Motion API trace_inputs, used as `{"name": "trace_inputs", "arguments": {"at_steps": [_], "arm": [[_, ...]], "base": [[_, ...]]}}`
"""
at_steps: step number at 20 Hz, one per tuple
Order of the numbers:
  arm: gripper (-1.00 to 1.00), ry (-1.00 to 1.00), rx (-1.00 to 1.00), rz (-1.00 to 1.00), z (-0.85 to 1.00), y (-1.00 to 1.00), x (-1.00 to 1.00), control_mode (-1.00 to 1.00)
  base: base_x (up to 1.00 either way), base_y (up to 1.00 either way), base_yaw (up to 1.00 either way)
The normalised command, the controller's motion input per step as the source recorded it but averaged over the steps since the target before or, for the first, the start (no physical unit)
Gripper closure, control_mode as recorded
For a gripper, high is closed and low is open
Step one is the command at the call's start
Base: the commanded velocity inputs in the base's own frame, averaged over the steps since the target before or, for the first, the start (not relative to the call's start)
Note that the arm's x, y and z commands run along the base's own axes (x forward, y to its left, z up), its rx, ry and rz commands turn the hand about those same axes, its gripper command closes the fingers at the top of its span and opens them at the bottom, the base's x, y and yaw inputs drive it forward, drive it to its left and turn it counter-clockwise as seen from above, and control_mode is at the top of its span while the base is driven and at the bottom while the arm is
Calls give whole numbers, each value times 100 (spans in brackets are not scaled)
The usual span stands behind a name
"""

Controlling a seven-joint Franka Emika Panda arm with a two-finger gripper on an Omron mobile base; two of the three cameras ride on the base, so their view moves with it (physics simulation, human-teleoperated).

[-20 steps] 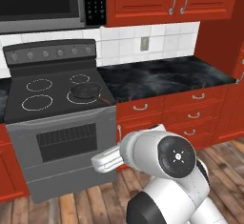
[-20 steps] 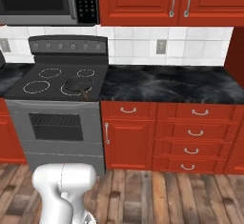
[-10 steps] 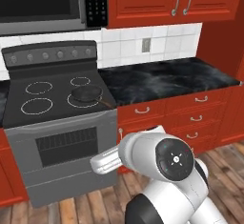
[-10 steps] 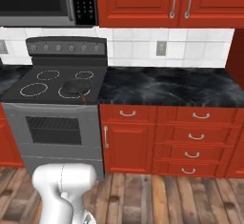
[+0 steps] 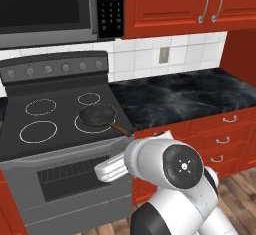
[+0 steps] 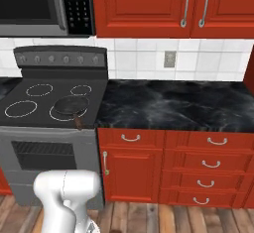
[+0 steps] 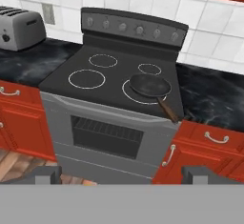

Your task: Move the pot and pan from the stove into the sink.

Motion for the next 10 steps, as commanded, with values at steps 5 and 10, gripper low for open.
{"name": "trace_inputs", "arguments": {"at_steps": [5, 10], "arm": [[-100, 0, 0, 0, 0, 0, 0, 100], [-100, 0, 0, 0, 0, 0, 0, 100]], "base": [[66, -9, 0], [57, -7, 0]]}}
